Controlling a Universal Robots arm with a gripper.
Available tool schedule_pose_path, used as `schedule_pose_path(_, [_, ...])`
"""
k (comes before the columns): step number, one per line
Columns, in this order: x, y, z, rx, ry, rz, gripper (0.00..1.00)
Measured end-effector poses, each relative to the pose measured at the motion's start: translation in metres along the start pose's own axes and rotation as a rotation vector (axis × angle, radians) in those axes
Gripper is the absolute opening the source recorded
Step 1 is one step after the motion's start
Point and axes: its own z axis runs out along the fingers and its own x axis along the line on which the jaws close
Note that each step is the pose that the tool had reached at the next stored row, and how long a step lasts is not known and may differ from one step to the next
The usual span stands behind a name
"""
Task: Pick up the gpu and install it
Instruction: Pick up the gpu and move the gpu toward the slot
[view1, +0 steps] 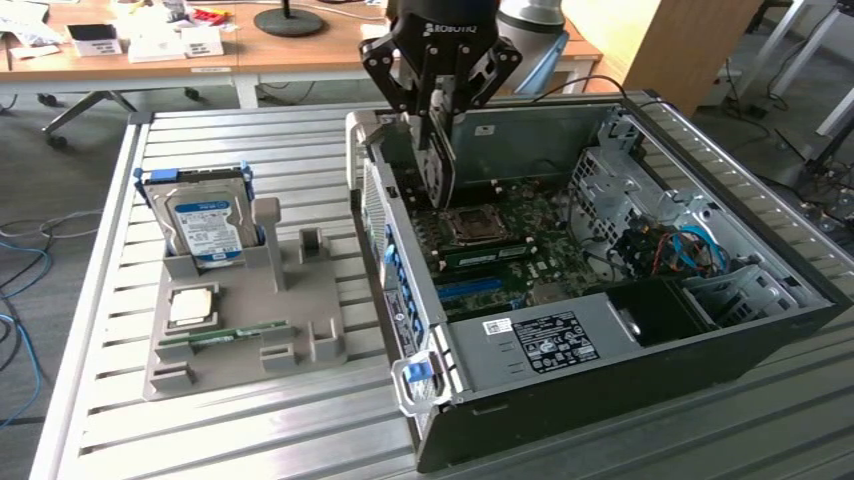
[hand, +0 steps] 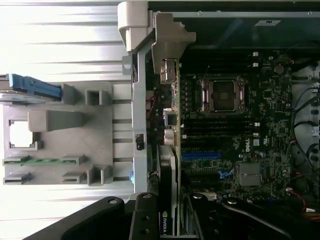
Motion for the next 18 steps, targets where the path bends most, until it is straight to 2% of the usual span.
schedule_pose_path(18, [-0.021,0.0012,0.0005,0.0000,0.0000,0.000,0.27])
